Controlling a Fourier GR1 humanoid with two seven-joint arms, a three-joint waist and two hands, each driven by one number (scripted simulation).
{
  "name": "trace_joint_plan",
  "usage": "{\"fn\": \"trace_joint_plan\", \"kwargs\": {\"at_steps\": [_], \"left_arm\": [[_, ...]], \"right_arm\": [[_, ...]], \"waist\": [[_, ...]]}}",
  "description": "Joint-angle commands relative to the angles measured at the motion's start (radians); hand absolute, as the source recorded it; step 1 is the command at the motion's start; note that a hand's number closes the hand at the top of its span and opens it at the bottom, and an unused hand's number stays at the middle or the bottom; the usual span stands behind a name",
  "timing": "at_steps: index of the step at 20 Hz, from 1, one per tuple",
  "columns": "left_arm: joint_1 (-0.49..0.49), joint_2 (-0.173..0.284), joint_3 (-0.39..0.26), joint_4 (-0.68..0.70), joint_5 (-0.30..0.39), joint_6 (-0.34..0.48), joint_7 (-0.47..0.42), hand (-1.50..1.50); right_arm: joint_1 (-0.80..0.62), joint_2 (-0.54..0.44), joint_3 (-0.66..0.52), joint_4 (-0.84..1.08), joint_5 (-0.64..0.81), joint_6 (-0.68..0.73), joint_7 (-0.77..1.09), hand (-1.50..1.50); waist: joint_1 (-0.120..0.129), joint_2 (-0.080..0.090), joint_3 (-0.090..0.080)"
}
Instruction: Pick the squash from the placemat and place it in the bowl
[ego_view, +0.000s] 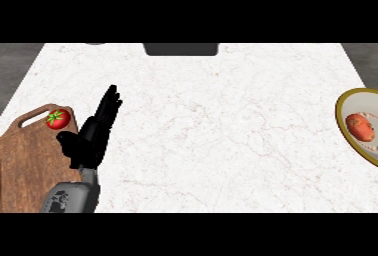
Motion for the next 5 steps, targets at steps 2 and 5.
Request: {"fn": "trace_joint_plan", "kwargs": {"at_steps": [2,5], "left_arm": [[0.025,0.04,0.046,0.013,0.04,-0.045,-0.049,0.0],[-0.047,0.019,0.017,0.03,-0.001,-0.013,0.01,0.0]], "right_arm": [[0.064,-0.05,-0.017,0.04,-0.007,0.158,-0.141,-1.5],[0.088,-0.002,0.018,0.021,0.029,0.111,-0.176,-1.5]], "waist": [[0.001,0.001,0.0],[-0.002,0.0,0.0]]}}
